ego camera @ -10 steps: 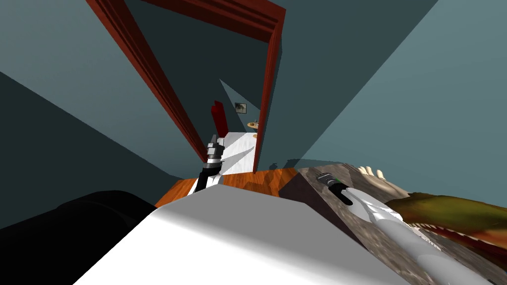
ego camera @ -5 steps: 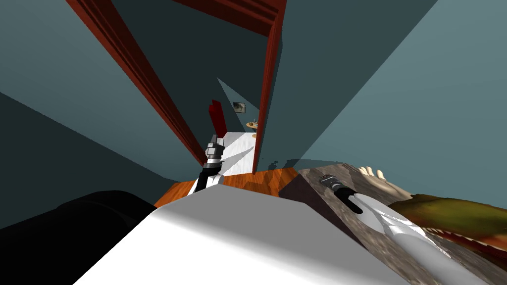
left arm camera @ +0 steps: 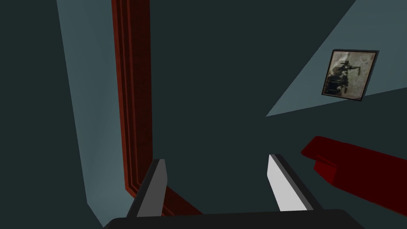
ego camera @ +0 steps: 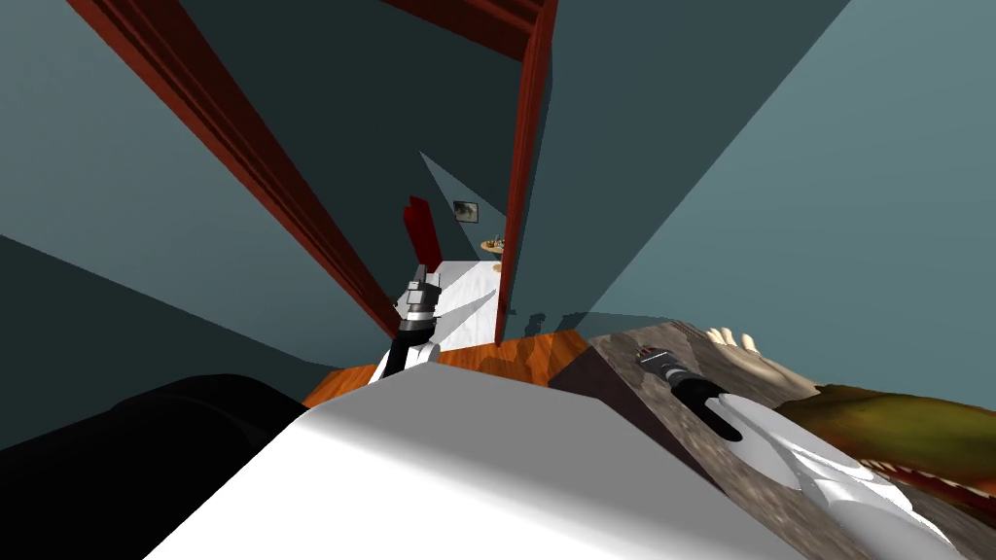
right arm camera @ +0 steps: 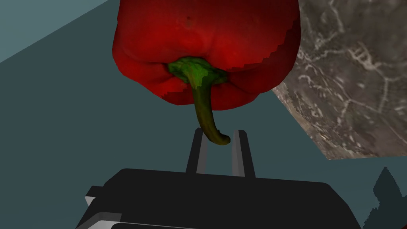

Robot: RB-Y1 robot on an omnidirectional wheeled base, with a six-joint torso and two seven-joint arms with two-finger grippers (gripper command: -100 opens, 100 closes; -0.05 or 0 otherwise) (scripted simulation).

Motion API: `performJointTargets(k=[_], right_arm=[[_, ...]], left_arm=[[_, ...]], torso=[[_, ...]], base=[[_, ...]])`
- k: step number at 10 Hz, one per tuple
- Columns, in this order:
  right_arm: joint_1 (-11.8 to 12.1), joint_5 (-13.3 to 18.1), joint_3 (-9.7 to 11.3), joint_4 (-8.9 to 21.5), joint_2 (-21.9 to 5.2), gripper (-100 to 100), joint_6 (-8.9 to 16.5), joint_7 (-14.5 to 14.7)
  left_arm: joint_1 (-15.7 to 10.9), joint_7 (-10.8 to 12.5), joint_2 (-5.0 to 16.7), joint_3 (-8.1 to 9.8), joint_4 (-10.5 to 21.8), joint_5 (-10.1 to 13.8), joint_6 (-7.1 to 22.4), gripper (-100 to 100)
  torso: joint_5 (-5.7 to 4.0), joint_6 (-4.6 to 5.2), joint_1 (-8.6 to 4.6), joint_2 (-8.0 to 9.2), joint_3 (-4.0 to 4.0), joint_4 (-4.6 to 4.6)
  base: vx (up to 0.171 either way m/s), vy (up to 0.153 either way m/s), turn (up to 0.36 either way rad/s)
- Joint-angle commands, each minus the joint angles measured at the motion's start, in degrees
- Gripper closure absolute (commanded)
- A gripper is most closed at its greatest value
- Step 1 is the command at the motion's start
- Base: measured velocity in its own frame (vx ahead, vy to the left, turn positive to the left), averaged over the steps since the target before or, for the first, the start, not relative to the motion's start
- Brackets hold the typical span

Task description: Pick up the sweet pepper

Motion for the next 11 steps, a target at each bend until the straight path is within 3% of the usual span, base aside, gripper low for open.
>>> performJointTargets(k=[1,2,4,6,7,8,10,11], right_arm=[[2.9,0.1,-1.0,-2.9,-0.2,100,0.4,-0.1],[4.4,0.1,-1.0,-4.2,-0.2,100,0.4,-0.1],[7.5,1.0,-4.8,-7.6,-1.0,100,0.6,-0.2],[11.2,1.0,-5.4,-10.7,-1.0,100,0.6,-0.2],[13.1,2.0,-8.4,-12.6,-1.9,100,0.9,-0.2],[14.7,2.0,-9.6,-14.3,-1.9,100,0.9,-0.2],[18.2,2.0,-9.9,-17.2,-1.9,100,0.9,-0.2],[17.7,2.0,-10.4,-16.7,-1.7,100,0.6,-0.1]], left_arm=[[0.0,0.0,0.0,0.00,0.0,0.0,0.0,0],[0.0,0.0,0.0,0.00,0.0,0.0,0.0,0],[0.0,0.0,0.0,0.00,0.0,0.0,0.0,0],[0.0,0.0,0.0,0.00,0.0,0.0,0.0,0],[0.0,0.0,0.0,0.00,0.0,0.0,0.0,0],[0.0,0.0,0.0,0.00,0.0,0.0,0.0,0],[0.0,0.0,0.0,0.00,0.0,0.0,0.0,0],[0.0,0.0,0.0,0.00,0.0,0.0,0.0,0]], torso=[[0.00,0.00,0.00,0.00,0.00,0.00],[-0.06,-0.04,-0.11,0.11,0.05,0.00],[0.00,0.08,-0.15,0.18,0.12,0.07],[-0.01,-0.07,-0.04,0.13,0.07,0.04],[-0.02,-0.03,-0.05,0.32,0.18,0.07],[0.10,0.03,0.05,0.16,0.13,0.11],[0.06,-0.06,0.05,0.24,0.16,0.10],[0.02,-0.02,-0.04,0.39,0.24,0.12]], base=[[0.070,0.006,-0.018],[0.014,-0.017,0.021],[0.107,0.015,-0.114],[0.045,0.015,0.020],[0.101,0.039,-0.117],[0.118,0.038,-0.106],[0.034,0.006,0.015],[0.000,0.000,0.000]])
